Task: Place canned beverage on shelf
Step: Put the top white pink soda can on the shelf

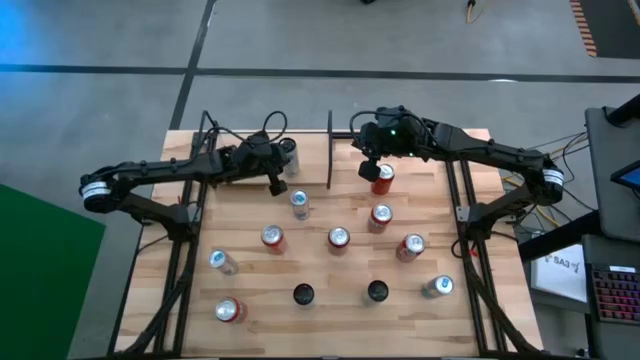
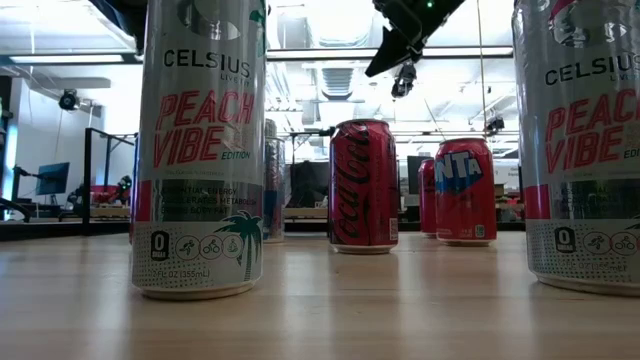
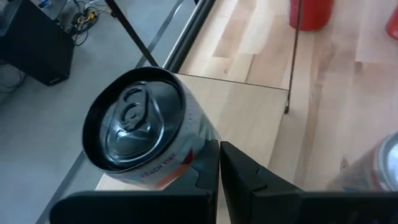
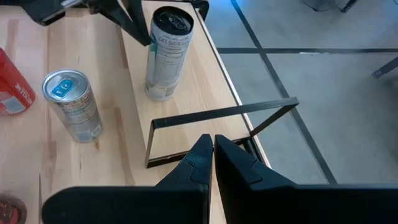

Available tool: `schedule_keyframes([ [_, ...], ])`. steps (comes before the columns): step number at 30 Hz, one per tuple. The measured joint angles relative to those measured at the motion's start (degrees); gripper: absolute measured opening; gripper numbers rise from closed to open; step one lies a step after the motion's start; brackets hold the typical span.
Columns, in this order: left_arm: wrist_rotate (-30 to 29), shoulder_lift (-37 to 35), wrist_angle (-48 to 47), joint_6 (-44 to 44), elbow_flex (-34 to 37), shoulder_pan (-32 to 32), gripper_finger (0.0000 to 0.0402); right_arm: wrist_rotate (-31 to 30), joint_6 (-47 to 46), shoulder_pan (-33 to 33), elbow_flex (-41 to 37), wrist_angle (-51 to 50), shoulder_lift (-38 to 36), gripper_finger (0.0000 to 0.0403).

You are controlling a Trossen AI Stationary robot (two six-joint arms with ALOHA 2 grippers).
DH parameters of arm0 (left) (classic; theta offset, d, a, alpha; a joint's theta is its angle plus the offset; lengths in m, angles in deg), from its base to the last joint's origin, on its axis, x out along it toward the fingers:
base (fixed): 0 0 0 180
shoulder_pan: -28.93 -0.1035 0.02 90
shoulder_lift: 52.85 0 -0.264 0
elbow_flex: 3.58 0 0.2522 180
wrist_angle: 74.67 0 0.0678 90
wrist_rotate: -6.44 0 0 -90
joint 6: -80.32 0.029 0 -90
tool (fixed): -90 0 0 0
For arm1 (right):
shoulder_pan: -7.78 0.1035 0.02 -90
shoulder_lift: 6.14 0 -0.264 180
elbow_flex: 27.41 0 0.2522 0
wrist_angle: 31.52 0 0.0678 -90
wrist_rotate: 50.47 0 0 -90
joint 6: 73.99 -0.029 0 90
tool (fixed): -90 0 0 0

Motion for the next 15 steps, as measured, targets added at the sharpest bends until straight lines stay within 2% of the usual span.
schedule_keyframes([
  [11,-0.1,3.3,4.3,-0.1,0.0,-1.4,0.0000,0.0,-1.6,0.0,-1.9,1.1,-1.0,0.0009],
  [15,-2.1,4.5,5.6,-0.9,0.0,-2.1,0.0000,0.0,-1.8,0.0,-2.1,1.2,-1.0,0.0009],
])
